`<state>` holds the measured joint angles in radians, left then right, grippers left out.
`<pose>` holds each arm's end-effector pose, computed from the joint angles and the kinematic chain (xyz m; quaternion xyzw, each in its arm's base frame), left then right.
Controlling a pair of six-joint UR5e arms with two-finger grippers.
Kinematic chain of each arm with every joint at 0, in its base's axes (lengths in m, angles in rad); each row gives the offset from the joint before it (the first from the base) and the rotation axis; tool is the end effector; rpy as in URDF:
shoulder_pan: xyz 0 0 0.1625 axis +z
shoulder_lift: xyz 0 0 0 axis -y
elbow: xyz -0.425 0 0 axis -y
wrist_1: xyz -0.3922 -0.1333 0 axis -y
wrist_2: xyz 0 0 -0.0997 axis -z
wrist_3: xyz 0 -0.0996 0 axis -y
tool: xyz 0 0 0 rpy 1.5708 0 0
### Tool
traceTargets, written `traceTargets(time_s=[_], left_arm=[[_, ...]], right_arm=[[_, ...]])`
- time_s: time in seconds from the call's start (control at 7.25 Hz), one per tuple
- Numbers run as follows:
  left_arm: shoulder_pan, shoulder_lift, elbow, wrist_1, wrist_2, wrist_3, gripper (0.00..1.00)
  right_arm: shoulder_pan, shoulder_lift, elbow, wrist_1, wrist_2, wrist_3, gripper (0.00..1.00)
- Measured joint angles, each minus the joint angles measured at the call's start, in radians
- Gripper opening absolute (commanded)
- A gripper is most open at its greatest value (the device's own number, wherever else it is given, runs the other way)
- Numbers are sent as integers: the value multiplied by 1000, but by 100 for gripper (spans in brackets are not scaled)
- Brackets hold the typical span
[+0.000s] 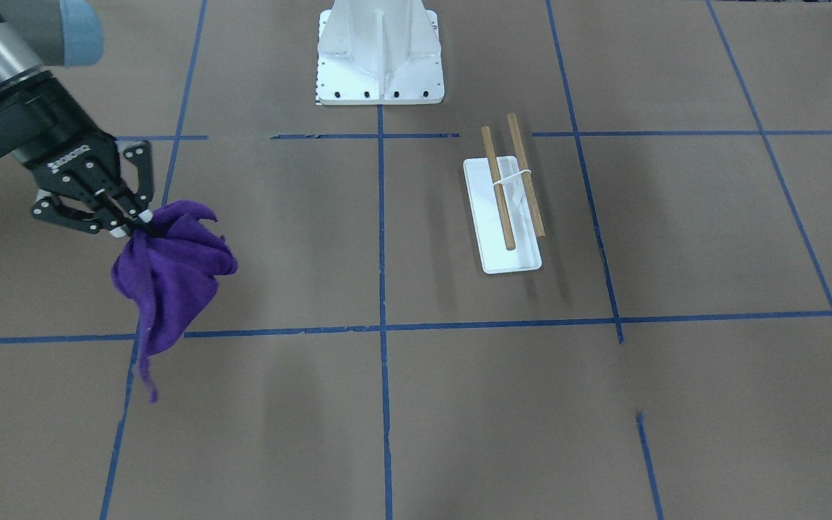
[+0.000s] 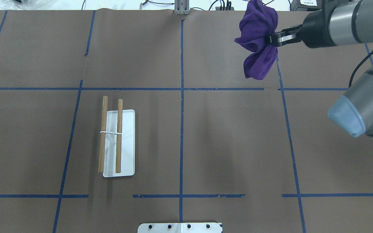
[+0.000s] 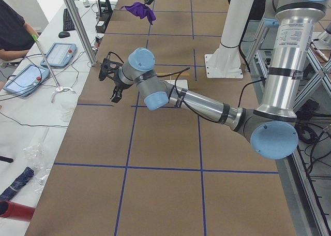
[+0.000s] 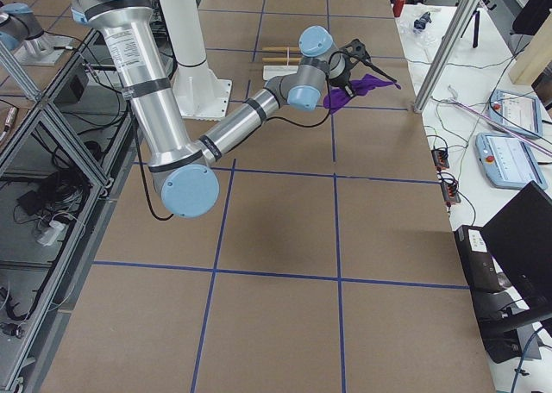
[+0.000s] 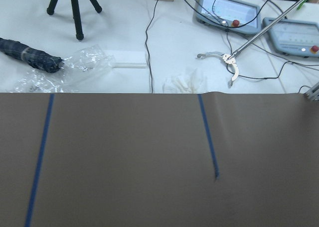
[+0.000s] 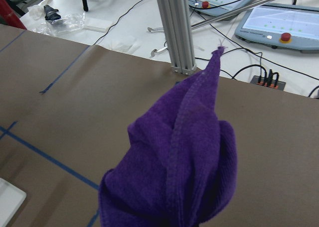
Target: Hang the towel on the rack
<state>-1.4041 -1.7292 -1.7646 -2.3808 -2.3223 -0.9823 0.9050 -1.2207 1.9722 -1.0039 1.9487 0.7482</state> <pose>0.0255 -0.5449 0.3843 0.2620 0.5350 -0.1234 0.7937 -0.2619 -0.4897 0.2205 0.3610 -0.5036 -0.0830 0.7805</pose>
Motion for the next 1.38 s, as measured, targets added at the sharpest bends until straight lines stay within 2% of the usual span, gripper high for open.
traceTargets(time_s=[0.28,0.55,0.97,1.38], left_arm=[[114,-108,1,-91,0,-340,100],[248,-222,8,-119,18,-544,100],[444,-385,19,-131,106,-652,100],[607,-500,82,-199,338,-727,100]], right_arm=[[-173,16,53,-5,-181,0,0],[-294,70,62,-45,-323,-8,0],[-334,128,65,-117,-364,-10,0],[-336,130,73,-122,-365,-10,0]])
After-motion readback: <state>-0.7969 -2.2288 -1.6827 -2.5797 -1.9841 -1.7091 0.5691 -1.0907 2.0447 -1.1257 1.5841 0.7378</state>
